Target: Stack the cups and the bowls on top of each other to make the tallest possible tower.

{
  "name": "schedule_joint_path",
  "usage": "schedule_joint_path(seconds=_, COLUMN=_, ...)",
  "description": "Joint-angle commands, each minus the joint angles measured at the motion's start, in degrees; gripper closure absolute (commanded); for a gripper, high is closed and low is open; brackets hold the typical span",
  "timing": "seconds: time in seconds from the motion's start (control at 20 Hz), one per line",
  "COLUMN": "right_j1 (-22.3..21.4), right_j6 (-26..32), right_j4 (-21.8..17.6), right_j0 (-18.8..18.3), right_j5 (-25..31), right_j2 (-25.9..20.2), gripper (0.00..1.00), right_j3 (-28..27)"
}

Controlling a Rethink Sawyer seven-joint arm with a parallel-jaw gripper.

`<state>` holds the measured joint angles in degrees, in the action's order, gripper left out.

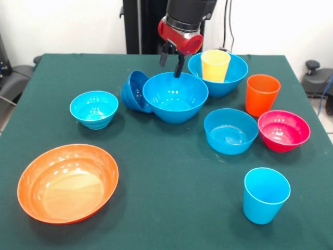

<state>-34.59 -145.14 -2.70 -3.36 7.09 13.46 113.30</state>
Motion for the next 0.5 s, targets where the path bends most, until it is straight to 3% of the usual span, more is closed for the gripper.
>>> schedule_joint_path(seconds=0.05, right_j1=3.1, right_j6=-2.2, right_j4=-2.1, right_j0=0.51, right_j5=-1.3, right_j2=-4.8, gripper=0.0, right_j3=-0.76)
schedule_joint_path(seconds=0.5, right_j1=5.32, right_j6=-3.24, right_j4=-1.02, right_j0=2.42, right_j5=-2.01, right_j2=-3.18, gripper=0.0, right_j3=-3.15)
